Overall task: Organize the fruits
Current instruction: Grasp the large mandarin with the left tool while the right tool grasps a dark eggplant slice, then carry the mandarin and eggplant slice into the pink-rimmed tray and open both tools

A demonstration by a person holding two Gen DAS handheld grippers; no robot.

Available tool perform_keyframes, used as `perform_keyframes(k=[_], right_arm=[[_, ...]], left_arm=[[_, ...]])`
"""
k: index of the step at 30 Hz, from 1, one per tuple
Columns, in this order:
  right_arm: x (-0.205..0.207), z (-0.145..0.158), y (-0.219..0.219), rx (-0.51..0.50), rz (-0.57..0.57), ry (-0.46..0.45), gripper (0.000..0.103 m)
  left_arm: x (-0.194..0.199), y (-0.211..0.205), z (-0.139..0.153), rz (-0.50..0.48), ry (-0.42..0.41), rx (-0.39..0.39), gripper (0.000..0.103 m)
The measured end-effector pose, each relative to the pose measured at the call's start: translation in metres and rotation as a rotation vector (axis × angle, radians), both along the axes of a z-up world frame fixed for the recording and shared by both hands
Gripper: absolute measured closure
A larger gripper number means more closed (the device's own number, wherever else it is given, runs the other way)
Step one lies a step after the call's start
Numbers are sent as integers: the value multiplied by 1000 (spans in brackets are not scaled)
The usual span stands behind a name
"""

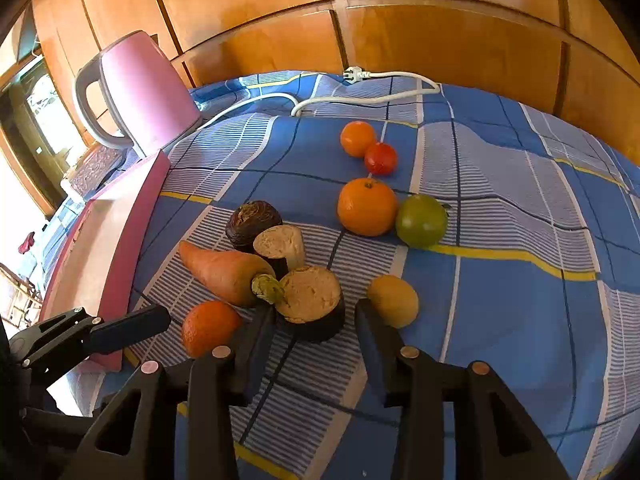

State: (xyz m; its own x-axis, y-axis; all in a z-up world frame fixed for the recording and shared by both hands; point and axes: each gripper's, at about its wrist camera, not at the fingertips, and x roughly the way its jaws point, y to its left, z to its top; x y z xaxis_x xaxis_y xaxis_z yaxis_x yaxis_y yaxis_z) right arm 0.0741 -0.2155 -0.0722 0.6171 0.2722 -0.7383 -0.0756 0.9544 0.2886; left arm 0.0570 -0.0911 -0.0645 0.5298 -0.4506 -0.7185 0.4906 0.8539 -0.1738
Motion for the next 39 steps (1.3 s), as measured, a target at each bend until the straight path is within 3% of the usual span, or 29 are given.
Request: perform_keyframes(k=[4, 14, 16, 22, 31, 39], right_arm=[[1, -1, -2, 28, 9, -5, 67], [-26, 4, -25, 78, -68, 10, 67], [-31, 5, -30, 91, -85, 16, 67], [-40, 4, -37, 103, -119, 24, 67], [-49, 19, -23, 106, -97, -9, 67], [-48, 39, 11, 84, -7, -51, 67]], left_arm=[[0, -2, 0, 0, 4, 2, 55], [8, -15, -7, -14, 41, -12, 55], [11, -18, -11, -6, 53, -12, 63], [12, -15, -11, 4, 74, -40, 65], [-10, 1, 13, 30, 21, -55, 65], [-23, 33, 40, 137, -43, -32, 65]])
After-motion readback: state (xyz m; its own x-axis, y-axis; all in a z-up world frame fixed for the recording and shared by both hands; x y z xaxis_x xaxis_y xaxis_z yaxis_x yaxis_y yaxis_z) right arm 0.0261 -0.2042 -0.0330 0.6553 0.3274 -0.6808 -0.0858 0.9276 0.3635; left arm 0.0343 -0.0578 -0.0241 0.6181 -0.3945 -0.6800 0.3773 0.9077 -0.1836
